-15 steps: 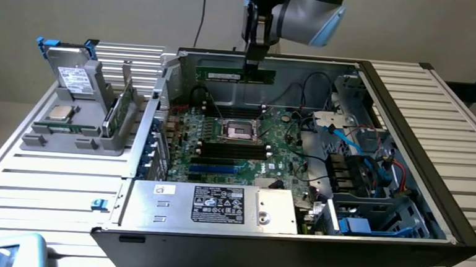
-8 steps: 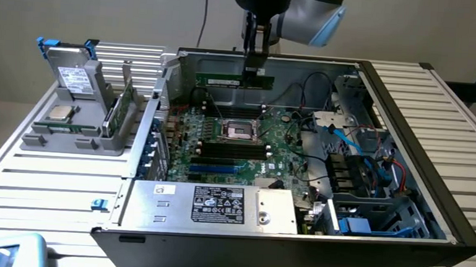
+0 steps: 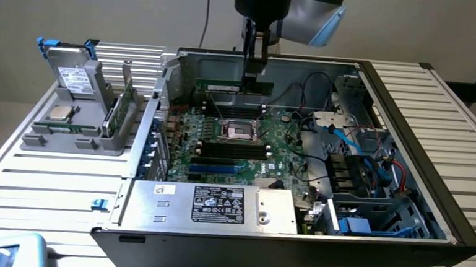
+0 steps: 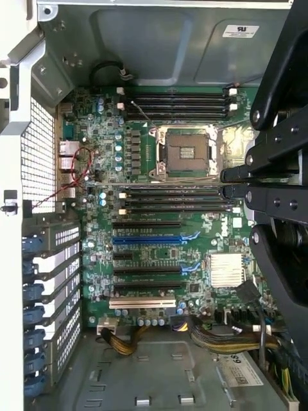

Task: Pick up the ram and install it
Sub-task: 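Insert the ram into the slot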

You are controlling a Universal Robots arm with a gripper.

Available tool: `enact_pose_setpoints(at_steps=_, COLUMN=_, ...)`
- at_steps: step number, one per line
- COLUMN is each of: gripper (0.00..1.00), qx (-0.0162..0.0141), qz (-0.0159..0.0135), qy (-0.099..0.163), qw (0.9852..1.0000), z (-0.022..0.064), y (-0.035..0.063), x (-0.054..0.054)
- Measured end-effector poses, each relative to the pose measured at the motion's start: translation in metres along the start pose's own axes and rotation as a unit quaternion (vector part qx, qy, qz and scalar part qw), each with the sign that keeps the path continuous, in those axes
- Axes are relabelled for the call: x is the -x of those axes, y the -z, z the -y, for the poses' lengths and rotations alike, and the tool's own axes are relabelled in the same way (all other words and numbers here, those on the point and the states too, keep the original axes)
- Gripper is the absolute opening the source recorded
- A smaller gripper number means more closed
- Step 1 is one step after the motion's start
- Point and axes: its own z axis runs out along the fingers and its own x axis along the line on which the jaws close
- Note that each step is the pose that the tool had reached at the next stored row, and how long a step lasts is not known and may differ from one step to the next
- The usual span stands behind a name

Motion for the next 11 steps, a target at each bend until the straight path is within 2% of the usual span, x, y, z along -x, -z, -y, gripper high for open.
enact_pose_setpoints(at_steps=7, gripper=0.13, qx=0.0, qz=0.0002, qy=0.0, qw=1.0, z=0.0012, y=-0.0126, x=0.0)
enact_pose_setpoints(at_steps=11, gripper=0.13, qx=0.0001, qz=0.0032, qy=0.0, qw=1.0, z=0.002, y=-0.0198, x=-0.001)
